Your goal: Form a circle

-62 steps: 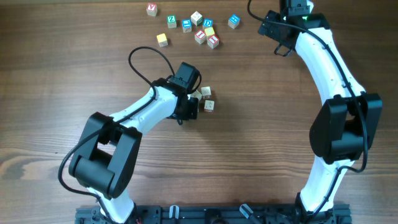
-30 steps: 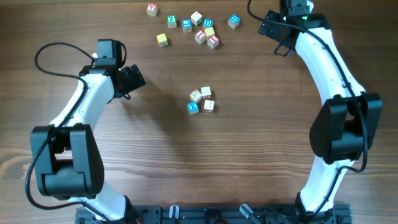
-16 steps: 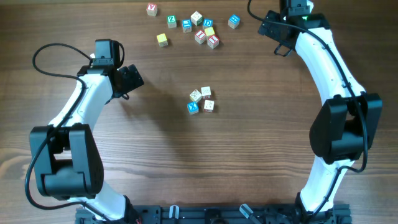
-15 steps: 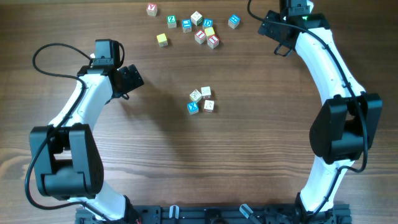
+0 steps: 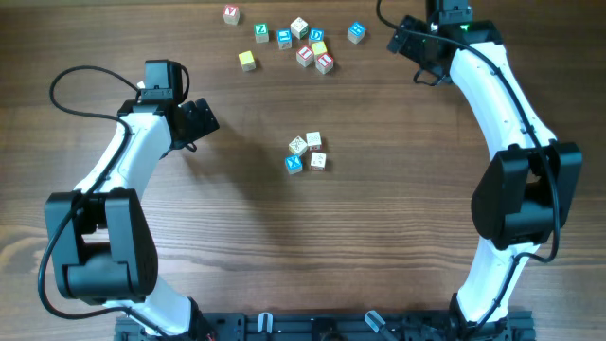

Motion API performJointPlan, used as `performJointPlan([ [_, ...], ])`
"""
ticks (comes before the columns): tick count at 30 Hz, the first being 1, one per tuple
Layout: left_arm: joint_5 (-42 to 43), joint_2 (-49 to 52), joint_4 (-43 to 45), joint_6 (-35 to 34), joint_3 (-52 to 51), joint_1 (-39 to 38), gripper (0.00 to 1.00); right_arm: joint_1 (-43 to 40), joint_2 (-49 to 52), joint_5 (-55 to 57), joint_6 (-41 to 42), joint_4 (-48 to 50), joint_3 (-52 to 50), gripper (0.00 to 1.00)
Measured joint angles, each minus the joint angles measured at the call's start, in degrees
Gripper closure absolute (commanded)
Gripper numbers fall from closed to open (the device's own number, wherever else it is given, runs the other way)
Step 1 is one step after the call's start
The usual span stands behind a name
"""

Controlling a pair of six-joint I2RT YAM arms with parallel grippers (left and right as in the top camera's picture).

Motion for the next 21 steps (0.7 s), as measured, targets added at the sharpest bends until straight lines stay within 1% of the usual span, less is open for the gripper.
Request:
performJointPlan([
  [2,0.0,0.0,0.0,0.0,0.0,0.0,0.0,0.0,-0.1,-5.5,-1.1,-1.3,0.0,0.71],
  [3,0.0,0.0,0.0,0.0,0.0,0.0,0.0,0.0,-0.5,-7.4,-1.5,-3.5,0.0,0.75],
  [4,0.0,0.0,0.0,0.0,0.0,0.0,0.0,0.1,-1.0,-8.6,-2.3,-5.2,0.0,0.75],
  [5,0.0,0.0,0.0,0.0,0.0,0.0,0.0,0.3,-2.1,-9.8,-2.6,-8.8,0.0,0.73],
  [8,0.0,0.0,0.0,0.0,0.0,0.0,0.0,2.7,-8.5,-11.6,-4.4,-17.3,-0.1,0.6],
  [9,0.0,0.0,0.0,0.0,0.0,0.0,0.0,4.1,-11.0,-11.8,-4.6,-19.7,-0.1,0.58],
  [11,0.0,0.0,0.0,0.0,0.0,0.0,0.0,8.5,-15.6,-12.2,-5.0,-24.3,-0.1,0.5],
  [12,0.0,0.0,0.0,0.0,0.0,0.0,0.0,11.0,-16.8,-12.6,-5.1,-25.0,-0.1,0.5],
  [13,0.0,0.0,0.0,0.0,0.0,0.0,0.0,13.6,-17.4,-12.9,-5.0,-24.7,-1.0,0.49],
  [14,0.0,0.0,0.0,0.0,0.0,0.0,0.0,15.6,-17.5,-13.0,-4.6,-24.2,-2.5,0.44],
  [16,0.0,0.0,0.0,0.0,0.0,0.0,0.0,20.5,-17.1,-12.6,-1.9,-21.2,-9.0,0.38],
  [19,0.0,0.0,0.0,0.0,0.0,0.0,0.0,25.2,-16.9,-10.7,2.9,-12.9,-17.4,0.29],
  [21,0.0,0.0,0.0,0.0,0.0,0.0,0.0,28.3,-16.8,-9.2,6.4,-6.0,-24.1,0.3],
])
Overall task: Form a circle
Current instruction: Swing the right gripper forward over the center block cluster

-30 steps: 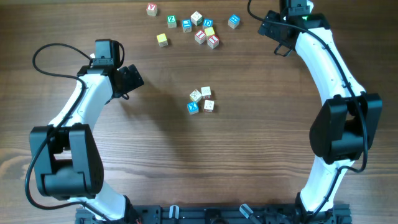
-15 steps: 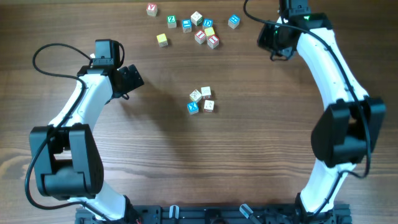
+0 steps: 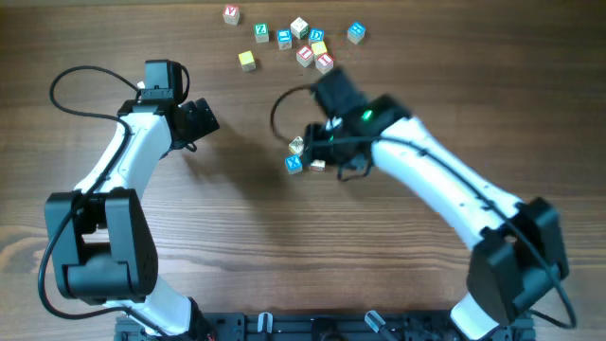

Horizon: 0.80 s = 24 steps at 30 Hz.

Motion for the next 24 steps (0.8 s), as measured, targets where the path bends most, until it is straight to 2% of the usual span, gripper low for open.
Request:
performJointPlan([
  [6,0.0,0.0,0.0,0.0,0.0,0.0,0.0,1.1,1.7,5.9,5.7,9.4,-9.0,0.34],
  [12,0.0,0.0,0.0,0.0,0.0,0.0,0.0,1.1,5.4,8.3,7.0,16.0,-10.0,0.36],
  [15,0.0,0.0,0.0,0.0,0.0,0.0,0.0,1.1,7.8,8.9,7.2,17.7,-10.0,0.43],
  [18,0.0,0.0,0.0,0.0,0.0,0.0,0.0,1.2,9.3,9.5,7.5,18.0,-10.1,0.65],
  [24,0.0,0.0,0.0,0.0,0.0,0.0,0.0,1.2,9.3,9.9,3.2,18.0,-10.1,0.7],
])
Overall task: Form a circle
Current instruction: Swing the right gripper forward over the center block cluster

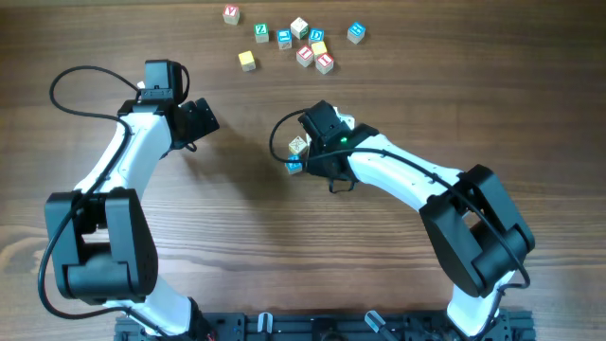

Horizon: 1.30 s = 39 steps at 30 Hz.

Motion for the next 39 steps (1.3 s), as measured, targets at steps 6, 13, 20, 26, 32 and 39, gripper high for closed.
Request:
performJointPlan([
  [6,0.0,0.0,0.0,0.0,0.0,0.0,0.0,-0.5,0.0,0.0,-3.3,0.2,0.0,0.69],
  [13,0.0,0.0,0.0,0.0,0.0,0.0,0.0,-1.1,0.0,1.7,-5.0,0.7,0.0,0.69],
  [20,0.0,0.0,0.0,0.0,0.0,0.0,0.0,-1.1,0.0,2.1,-6.6,2.6,0.0,0.69],
  [26,0.0,0.0,0.0,0.0,0.0,0.0,0.0,-1.1,0.0,2.1,-7.0,2.5,0.0,0.62],
  [32,0.0,0.0,0.0,0.0,0.0,0.0,0.0,-1.1,0.0,2.1,-7.2,1.9,0.0,0.58],
  [39,0.0,0.0,0.0,0.0,0.0,0.0,0.0,-1.1,0.0,2.1,-7.3,1.9,0.0,0.66],
])
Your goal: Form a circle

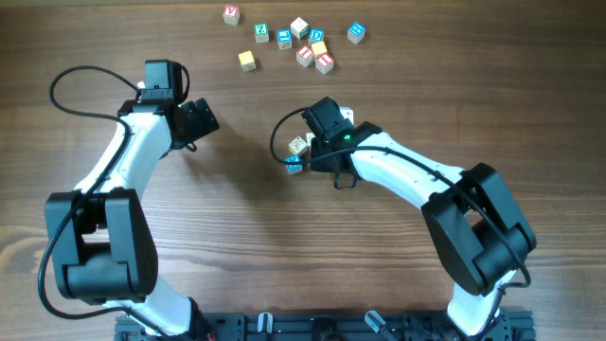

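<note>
A small group of letter blocks lies mid-table. A pale block (297, 145) and a blue block (294, 166) show; the rest of the group is hidden under my right gripper (314, 152), which hangs right over it, its fingers hidden by the wrist. My left gripper (202, 118) rests well to the left, away from any block; its jaws cannot be read from above. Along the far edge are several loose blocks, among them a yellow one (247, 61), a blue one (355, 32) and a red one (325, 63).
The left arm's black cable (66, 80) loops over the table at the left. The right arm's cable (277, 128) curls just left of the central blocks. The arm bases stand at the near edge.
The right wrist has shifted slightly to the right and away over the central blocks. The two visible blocks and the left arm stand as they were.
The right arm was first at the far right corner, with a group of blocks in plain view mid-table. Then it was over that group, covering its right side. It has stayed there with small shifts. The left arm has not moved.
</note>
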Motion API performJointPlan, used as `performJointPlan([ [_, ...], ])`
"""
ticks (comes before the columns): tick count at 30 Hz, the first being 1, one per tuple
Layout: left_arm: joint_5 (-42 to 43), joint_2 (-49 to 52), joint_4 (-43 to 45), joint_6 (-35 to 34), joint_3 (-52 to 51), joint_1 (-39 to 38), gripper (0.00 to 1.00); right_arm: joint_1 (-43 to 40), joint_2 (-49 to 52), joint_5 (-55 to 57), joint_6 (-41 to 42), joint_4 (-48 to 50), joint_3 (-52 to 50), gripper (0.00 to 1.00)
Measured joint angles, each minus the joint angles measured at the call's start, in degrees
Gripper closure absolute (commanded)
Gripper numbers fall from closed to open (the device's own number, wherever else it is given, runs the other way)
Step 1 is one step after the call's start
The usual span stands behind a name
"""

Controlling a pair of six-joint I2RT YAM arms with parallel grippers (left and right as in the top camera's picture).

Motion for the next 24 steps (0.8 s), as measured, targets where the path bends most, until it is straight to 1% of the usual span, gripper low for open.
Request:
performJointPlan([
  [4,0.0,0.0,0.0,0.0,0.0,0.0,0.0,0.0,0.0,0.0,-0.1,0.0,0.0,0.58],
  [9,0.0,0.0,0.0,0.0,0.0,0.0,0.0,0.0,0.0,0.0,-0.1,0.0,0.0,0.54],
  [12,0.0,0.0,0.0,0.0,0.0,0.0,0.0,0.0,0.0,0.0,-1.3,-0.4,0.0,0.48],
  [14,0.0,0.0,0.0,0.0,0.0,0.0,0.0,0.0,-0.2,0.4,-3.0,-1.7,1.6,0.44],
  [15,0.0,0.0,0.0,0.0,0.0,0.0,0.0,0.0,-0.5,0.9,-3.2,-1.9,2.3,0.45],
  [17,0.0,0.0,0.0,0.0,0.0,0.0,0.0,0.0,-1.7,2.3,-3.6,-4.2,4.5,0.48],
  [18,0.0,0.0,0.0,0.0,0.0,0.0,0.0,0.0,-2.6,2.8,-4.0,-4.7,5.4,0.52],
  [21,0.0,0.0,0.0,0.0,0.0,0.0,0.0,-0.1,-7.9,3.2,-4.7,-4.9,8.5,0.67],
  [22,0.0,0.0,0.0,0.0,0.0,0.0,0.0,-0.2,-10.0,2.5,-4.8,-4.9,9.1,0.75],
  [23,0.0,0.0,0.0,0.0,0.0,0.0,0.0,-0.2,-11.1,2.2,-4.7,-4.9,9.2,0.78],
  [24,0.0,0.0,0.0,0.0,0.0,0.0,0.0,-0.2,-11.9,1.6,-4.3,-4.9,9.3,0.86],
])
